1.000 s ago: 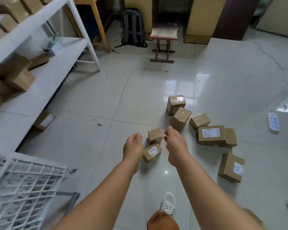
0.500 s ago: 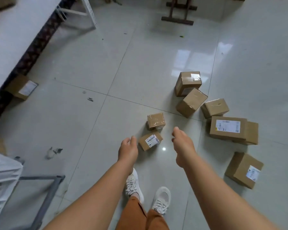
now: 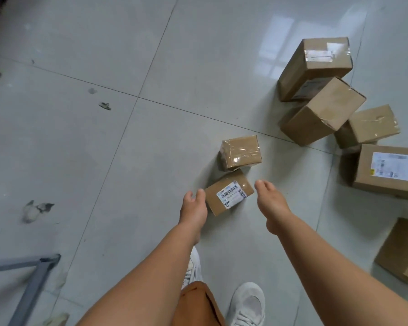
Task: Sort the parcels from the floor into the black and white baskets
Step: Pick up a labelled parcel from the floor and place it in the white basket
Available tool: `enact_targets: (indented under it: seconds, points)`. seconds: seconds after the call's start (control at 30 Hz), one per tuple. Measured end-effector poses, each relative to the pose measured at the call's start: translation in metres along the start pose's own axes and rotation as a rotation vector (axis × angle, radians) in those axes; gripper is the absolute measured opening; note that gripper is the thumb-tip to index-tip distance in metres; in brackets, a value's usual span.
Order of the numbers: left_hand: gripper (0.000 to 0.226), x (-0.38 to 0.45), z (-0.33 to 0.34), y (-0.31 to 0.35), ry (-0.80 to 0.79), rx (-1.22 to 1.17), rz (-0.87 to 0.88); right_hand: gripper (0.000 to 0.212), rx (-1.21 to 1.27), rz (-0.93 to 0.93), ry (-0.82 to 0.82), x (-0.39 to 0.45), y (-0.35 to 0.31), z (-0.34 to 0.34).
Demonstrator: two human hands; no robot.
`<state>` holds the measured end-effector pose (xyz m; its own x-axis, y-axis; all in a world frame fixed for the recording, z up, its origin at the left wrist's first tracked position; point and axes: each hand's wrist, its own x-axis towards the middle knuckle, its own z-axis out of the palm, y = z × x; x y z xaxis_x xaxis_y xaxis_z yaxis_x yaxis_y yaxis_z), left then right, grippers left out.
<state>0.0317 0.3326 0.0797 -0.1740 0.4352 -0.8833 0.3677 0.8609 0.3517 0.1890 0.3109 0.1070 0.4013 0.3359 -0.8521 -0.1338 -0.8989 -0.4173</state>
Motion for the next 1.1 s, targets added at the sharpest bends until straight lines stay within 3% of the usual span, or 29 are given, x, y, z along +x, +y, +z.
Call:
enact_targets:
  seconds: [0.3, 0.5, 0.6, 0.9, 1.1]
  points:
    - [0.061, 0.088, 0.034, -0.03, -0.06, -0.013, -0.093, 0.057, -0.084, -0.01, -0.014, 0.091, 0.032, 0.039]
    - [0.05, 0.089, 0.035, -0.025, -0.076, -0.18, -0.113, 0.051, -0.113, -0.061, -0.048, 0.094, 0.032, 0.048]
    - [0.052, 0.059, 0.02, -0.013, 0.008, -0.176, -0.089, 0.041, -0.095, -0.07, -0.052, 0.065, 0.022, 0.04]
    - [0.048, -0.088, -0.041, 0.048, 0.23, -0.23, -0.054, 0.049, 0.03, -0.026, -0.039, -0.08, -0.053, -0.004]
    - [0.048, -0.192, -0.072, 0.082, 0.233, -0.378, -0.014, 0.043, 0.086, -0.124, 0.026, -0.173, -0.11, -0.05]
